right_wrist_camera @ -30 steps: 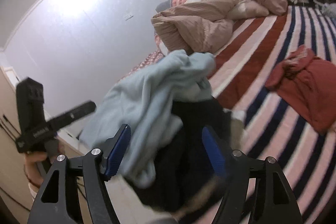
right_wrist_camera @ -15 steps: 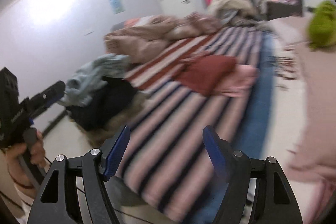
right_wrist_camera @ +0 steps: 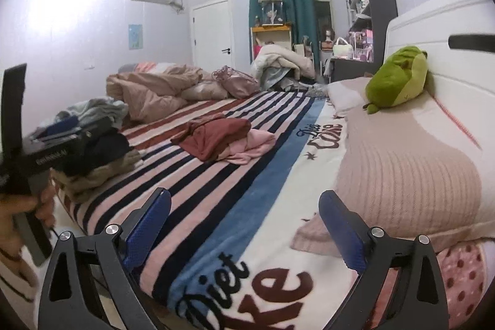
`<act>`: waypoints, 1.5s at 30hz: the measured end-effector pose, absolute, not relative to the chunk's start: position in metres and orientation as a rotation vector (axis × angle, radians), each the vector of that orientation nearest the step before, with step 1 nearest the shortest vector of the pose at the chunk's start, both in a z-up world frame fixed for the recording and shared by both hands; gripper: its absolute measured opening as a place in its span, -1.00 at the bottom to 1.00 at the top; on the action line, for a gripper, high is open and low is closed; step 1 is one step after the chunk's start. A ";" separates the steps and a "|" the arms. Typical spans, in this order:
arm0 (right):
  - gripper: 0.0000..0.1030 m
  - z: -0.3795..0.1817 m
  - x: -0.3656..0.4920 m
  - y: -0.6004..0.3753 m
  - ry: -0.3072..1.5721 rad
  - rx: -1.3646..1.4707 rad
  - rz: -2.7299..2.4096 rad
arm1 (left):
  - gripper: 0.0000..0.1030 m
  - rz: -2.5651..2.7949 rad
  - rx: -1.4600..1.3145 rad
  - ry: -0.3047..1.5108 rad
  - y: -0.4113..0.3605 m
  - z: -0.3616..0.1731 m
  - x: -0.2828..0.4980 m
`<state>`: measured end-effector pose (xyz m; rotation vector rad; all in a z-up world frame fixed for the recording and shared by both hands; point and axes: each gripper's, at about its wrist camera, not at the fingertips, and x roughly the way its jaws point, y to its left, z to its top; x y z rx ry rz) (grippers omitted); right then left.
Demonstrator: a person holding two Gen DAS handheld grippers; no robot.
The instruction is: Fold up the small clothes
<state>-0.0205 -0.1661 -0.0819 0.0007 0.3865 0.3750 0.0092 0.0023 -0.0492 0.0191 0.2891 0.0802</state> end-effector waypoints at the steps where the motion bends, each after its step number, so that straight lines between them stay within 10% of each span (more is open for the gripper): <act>1: 0.86 -0.082 -0.019 -0.167 0.385 0.005 0.378 | 0.97 0.078 0.024 0.289 -0.001 -0.049 0.012; 45: 0.86 -0.061 -0.033 -0.165 0.339 0.018 0.387 | 0.98 0.038 -0.014 0.279 -0.017 -0.048 -0.006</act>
